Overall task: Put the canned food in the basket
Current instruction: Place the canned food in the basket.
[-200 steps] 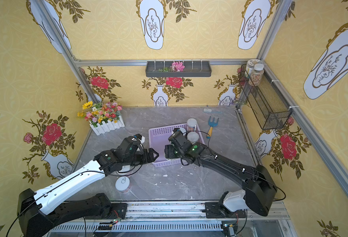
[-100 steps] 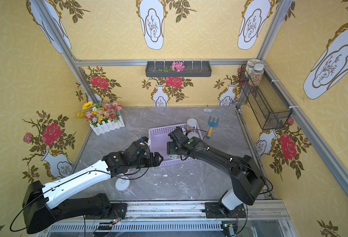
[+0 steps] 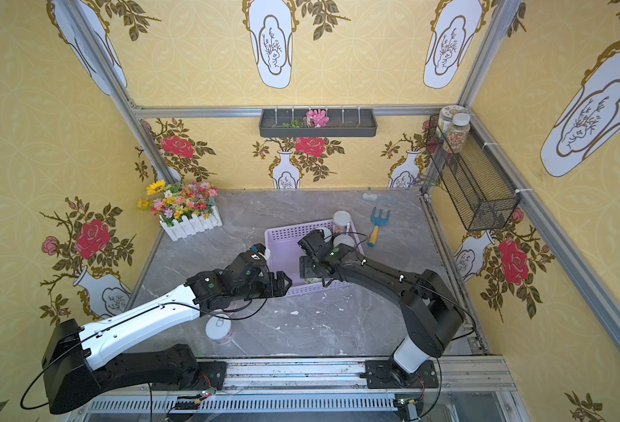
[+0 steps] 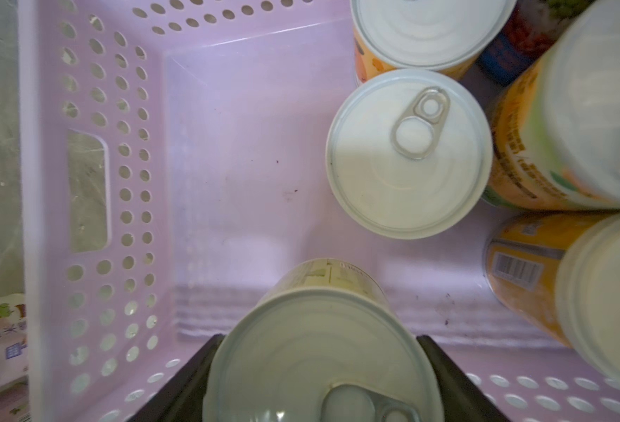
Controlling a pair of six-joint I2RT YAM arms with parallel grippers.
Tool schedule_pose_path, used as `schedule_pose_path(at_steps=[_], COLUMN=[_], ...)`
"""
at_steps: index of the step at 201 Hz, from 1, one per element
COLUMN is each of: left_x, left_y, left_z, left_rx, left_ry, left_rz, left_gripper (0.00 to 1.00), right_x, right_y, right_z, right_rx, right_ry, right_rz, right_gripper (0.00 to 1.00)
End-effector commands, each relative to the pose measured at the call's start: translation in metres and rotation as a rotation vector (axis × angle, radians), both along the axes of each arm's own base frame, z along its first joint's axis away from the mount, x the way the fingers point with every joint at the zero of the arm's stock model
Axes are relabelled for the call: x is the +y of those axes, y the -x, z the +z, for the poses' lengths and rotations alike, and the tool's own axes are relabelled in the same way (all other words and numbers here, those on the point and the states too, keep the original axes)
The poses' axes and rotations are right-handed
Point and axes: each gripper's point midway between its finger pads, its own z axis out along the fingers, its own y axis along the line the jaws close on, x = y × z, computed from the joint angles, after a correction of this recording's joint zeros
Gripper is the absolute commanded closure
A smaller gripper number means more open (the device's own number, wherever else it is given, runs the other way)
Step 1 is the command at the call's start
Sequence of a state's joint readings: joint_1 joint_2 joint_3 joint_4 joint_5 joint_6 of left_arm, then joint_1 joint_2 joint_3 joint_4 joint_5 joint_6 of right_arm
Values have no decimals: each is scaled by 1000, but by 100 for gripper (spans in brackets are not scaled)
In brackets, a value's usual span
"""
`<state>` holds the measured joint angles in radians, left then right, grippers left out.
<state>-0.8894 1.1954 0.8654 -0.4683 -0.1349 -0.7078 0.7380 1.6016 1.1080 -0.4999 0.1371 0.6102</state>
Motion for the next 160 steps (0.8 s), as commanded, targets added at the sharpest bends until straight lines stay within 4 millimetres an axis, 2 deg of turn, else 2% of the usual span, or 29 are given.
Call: schedule_pose_path(at_steps=[1,71,114,160], left_x=[-4,-23,-33,-32], left_y=[-1,-4,-1,-1], left_z=[-5,-1,-6,-11], left_rx=[10,-10,-1,10], left_ry=[4,5,2,-8], left_rz=[-4,-64,-85,-69], left_gripper=[7,6,6,5], right_x=[-12,-35,-47,-55], right_y=[-8,-16,-20,-22], right_z=[0,-14,-23,-29], right_rx=[-38,-9,8,19], right_ry=[68,123,154,159], right_rz=[-11,-39,-50,-58], right_gripper=[48,47,47,44])
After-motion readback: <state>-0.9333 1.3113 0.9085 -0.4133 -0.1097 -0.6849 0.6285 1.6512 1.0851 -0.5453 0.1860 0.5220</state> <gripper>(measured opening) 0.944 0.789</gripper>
